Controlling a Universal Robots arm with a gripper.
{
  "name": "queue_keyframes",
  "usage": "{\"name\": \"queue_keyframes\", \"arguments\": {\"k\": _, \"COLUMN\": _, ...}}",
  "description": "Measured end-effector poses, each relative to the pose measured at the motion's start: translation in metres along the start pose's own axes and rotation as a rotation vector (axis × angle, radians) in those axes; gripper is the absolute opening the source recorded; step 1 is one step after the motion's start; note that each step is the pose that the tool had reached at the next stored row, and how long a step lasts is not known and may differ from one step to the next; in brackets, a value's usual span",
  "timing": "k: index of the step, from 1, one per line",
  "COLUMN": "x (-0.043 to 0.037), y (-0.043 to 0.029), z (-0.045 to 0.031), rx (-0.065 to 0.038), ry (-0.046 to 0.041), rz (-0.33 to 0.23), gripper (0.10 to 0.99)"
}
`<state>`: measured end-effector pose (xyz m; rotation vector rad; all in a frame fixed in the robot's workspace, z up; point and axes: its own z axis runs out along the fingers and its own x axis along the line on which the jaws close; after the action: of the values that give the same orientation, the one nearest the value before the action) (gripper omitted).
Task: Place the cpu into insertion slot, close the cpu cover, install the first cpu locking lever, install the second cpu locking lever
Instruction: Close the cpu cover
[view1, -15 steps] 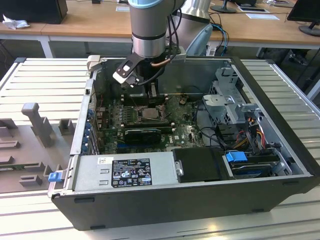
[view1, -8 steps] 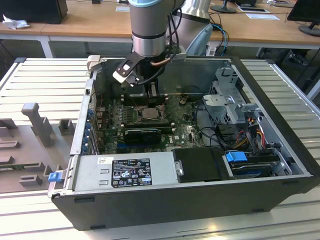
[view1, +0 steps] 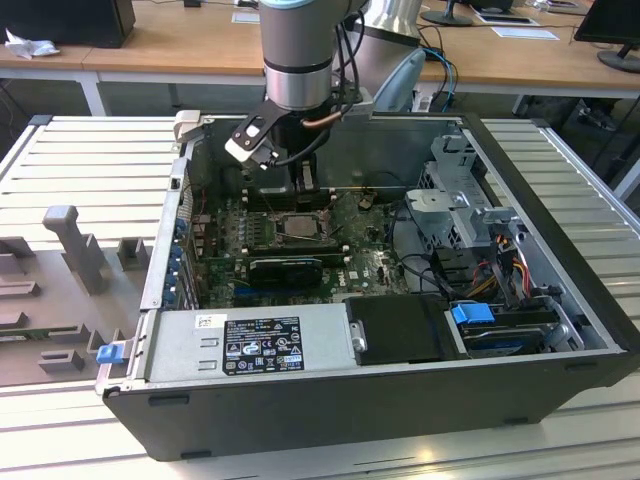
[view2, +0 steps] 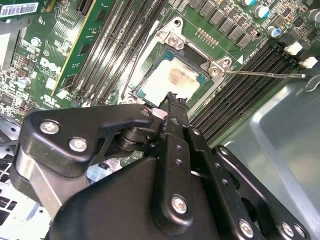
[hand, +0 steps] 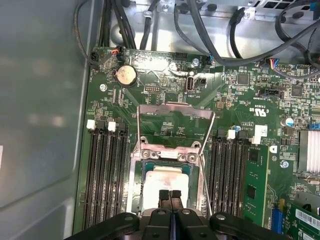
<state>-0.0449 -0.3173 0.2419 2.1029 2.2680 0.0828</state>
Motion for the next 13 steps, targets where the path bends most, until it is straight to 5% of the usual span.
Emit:
{"name": "queue_keyframes", "arguments": {"k": 10, "x": -0.0025, "y": 0.0065, "z": 0.0007, "rx": 0.000, "ry": -0.0001, "rz": 0.000, "gripper": 0.106}}
{"name": "queue_keyframes", "arguments": {"k": 13, "x": -0.0025, "y": 0.0070, "z": -0.0046, "rx": 0.000, "ry": -0.0001, "rz": 0.000, "gripper": 0.106}}
